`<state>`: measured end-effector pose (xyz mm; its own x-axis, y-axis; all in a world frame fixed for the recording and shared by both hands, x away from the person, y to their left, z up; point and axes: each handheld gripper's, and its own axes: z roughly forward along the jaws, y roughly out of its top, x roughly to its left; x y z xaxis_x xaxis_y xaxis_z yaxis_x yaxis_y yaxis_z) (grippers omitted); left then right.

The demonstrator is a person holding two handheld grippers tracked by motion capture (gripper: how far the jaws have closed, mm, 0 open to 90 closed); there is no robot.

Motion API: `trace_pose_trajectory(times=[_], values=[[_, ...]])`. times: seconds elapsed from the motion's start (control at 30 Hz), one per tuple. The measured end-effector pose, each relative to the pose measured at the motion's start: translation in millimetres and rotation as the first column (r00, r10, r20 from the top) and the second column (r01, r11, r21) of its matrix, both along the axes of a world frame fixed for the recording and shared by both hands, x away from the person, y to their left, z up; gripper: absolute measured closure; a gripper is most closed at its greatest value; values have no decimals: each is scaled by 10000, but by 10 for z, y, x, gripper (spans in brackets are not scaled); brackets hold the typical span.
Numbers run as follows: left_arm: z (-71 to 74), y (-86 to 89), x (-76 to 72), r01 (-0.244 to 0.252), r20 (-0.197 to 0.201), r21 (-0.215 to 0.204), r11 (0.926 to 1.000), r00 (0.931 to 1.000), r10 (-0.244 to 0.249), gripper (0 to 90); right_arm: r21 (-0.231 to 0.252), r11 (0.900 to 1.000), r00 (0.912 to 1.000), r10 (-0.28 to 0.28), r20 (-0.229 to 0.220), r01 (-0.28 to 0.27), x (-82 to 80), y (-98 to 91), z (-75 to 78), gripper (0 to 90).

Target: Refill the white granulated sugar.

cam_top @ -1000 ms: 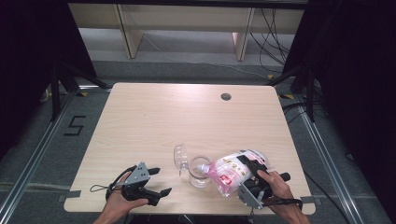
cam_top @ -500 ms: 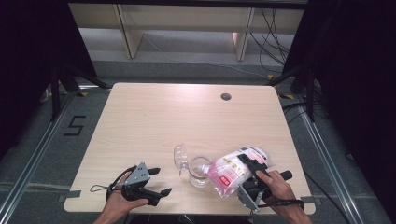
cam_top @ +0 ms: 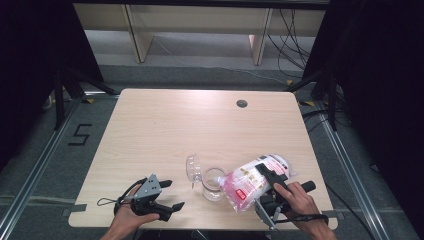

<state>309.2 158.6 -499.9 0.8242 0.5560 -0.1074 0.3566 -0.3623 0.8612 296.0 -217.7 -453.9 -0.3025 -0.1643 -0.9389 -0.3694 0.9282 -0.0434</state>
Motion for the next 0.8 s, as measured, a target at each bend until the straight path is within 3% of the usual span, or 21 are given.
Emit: trace_pose_trajectory(times=[0.17,0.33,0.43,0.5,0.53,0.57,0.63,0.73,0.8], values=[[4,4,12,203,203,304,9993,9996,-209,153,-265,9994,9994,243,256,-236,-10,20,31,470],[2,12,19,229,208,261,9994,9995,-235,153,-514,9984,9988,275,395,-254,-19,39,32,472],[1,8,15,162,258,282,9995,9995,-169,153,-378,9992,9995,123,299,-111,-33,37,13,473],[-2,8,20,242,201,265,9994,9995,-247,153,-573,9980,9985,281,477,-254,-30,47,25,473],[-2,16,21,192,140,433,9989,9997,-198,154,-461,9989,9992,126,371,-109,-35,45,19,474],[-6,12,16,105,73,377,9992,9999,-108,153,-527,9981,9986,341,403,-320,-24,50,42,474],[-14,-12,0,31,-42,12,10000,10000,-31,153,-519,9985,9988,207,449,-184,-36,49,36,475],[-1,3,5,109,84,143,9998,9999,-111,153,-873,9958,9972,338,672,-279,-32,65,45,475],[-9,0,6,61,91,90,9999,9999,-62,153,-676,9975,9984,232,518,-197,-36,57,39,476]])
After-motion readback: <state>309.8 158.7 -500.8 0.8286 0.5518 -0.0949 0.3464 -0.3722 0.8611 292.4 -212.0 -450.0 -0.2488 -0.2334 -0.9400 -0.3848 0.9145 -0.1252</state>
